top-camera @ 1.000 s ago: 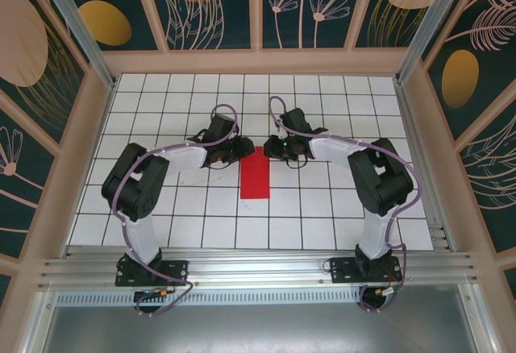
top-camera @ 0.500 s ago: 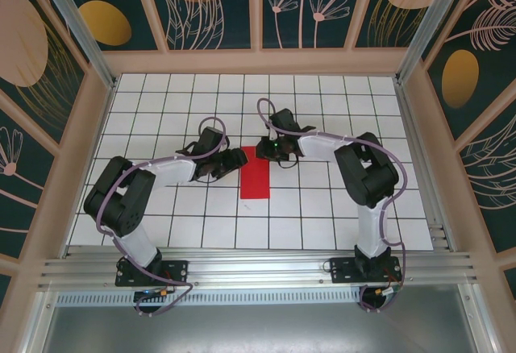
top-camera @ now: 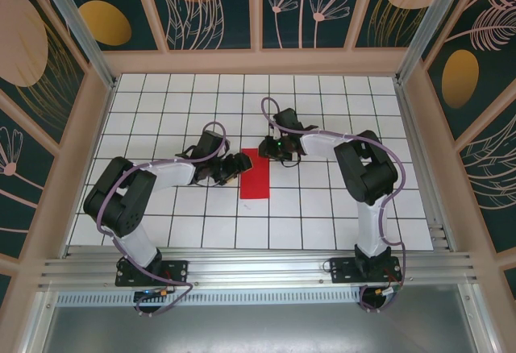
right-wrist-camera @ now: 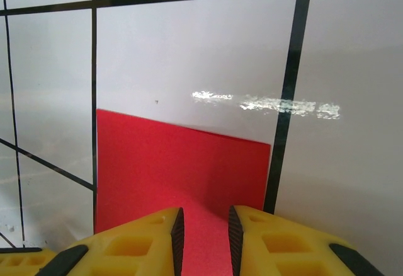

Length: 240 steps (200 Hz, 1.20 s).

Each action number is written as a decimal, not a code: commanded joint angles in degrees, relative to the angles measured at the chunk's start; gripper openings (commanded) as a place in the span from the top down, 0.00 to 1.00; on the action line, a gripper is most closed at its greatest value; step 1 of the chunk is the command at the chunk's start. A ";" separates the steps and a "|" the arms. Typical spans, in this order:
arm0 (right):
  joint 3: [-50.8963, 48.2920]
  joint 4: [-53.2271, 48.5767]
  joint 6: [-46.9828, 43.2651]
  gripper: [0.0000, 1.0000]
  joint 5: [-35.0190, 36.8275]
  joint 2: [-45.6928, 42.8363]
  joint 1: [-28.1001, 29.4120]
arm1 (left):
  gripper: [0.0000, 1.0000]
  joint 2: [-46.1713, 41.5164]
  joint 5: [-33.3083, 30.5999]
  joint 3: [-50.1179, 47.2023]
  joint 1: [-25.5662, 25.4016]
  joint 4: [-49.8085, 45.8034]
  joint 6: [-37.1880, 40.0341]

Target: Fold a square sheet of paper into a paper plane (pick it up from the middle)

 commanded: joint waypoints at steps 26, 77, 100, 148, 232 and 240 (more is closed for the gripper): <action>-0.66 0.29 1.48 0.72 -1.41 2.45 -0.11 | 0.29 -1.43 4.96 -2.59 -0.17 0.54 0.10; -0.90 0.27 2.03 0.72 -1.59 3.17 -1.73 | 0.33 -2.39 8.15 -4.24 -1.27 1.63 -0.50; -1.18 0.41 2.21 0.72 -1.67 3.41 -1.95 | 0.39 -3.10 9.20 -5.07 -1.26 3.25 -1.62; -1.32 1.41 2.40 0.72 -3.30 2.47 -2.22 | 0.58 -3.13 10.29 -7.99 -1.24 9.41 -5.89; -7.43 -0.01 -0.01 0.75 -8.11 -9.51 -1.02 | 0.83 -1.02 6.31 -8.40 -1.25 10.28 -6.55; -9.19 -0.38 0.30 0.76 -7.78 -10.79 -0.72 | 0.84 -0.90 6.17 -8.41 -1.26 10.45 -6.64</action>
